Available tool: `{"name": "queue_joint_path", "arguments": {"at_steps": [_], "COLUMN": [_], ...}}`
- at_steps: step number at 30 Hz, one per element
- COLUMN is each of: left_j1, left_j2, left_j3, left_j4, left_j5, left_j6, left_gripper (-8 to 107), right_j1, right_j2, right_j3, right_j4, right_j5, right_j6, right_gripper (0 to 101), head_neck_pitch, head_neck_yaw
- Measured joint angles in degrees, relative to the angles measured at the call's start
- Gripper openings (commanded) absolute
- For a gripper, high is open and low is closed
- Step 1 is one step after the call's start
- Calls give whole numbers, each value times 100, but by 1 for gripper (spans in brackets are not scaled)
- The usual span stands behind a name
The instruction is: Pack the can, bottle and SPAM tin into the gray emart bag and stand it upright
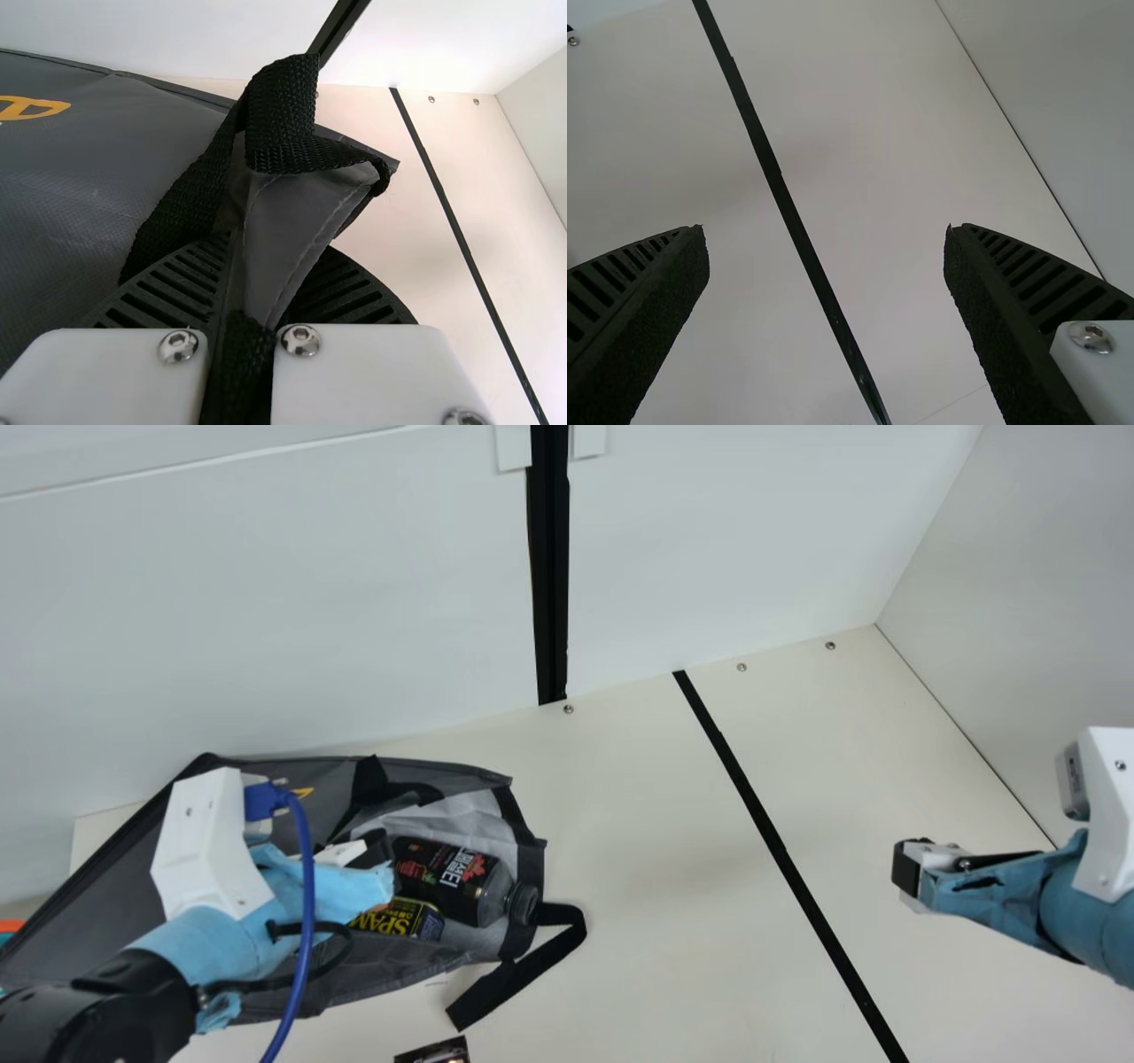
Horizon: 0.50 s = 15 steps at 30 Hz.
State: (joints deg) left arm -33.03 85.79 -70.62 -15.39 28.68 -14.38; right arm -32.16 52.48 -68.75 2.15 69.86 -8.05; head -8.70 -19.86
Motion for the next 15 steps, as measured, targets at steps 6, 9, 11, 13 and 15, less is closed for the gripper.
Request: {"name": "queue_joint_path", "arguments": {"at_steps": [6,9,11,13,15], "left_j1": [0,0,0,0,0], "left_j2": [0,0,0,0,0], "left_j3": [0,0,0,0,0], "left_j4": [0,0,0,0,0], "left_j5": [0,0,0,0,0], "left_j6": [0,0,0,0,0], "left_gripper": [-8,-8,-8,-8,-8], "right_j1": [-5,-40,-69,-88,-96], "right_j2": [143,240,303,358,422], "right_j3": [-108,-167,-216,-261,-326], "right_j4": [54,112,141,196,273], "right_j5": [-2,-3,1,2,-4], "right_j6": [-47,-89,-125,-168,-225], "right_gripper": [95,95,95,95,95], "head_neck_pitch": [0,0,0,0,0], "head_neck_yaw": [0,0,0,-9,-9]}}
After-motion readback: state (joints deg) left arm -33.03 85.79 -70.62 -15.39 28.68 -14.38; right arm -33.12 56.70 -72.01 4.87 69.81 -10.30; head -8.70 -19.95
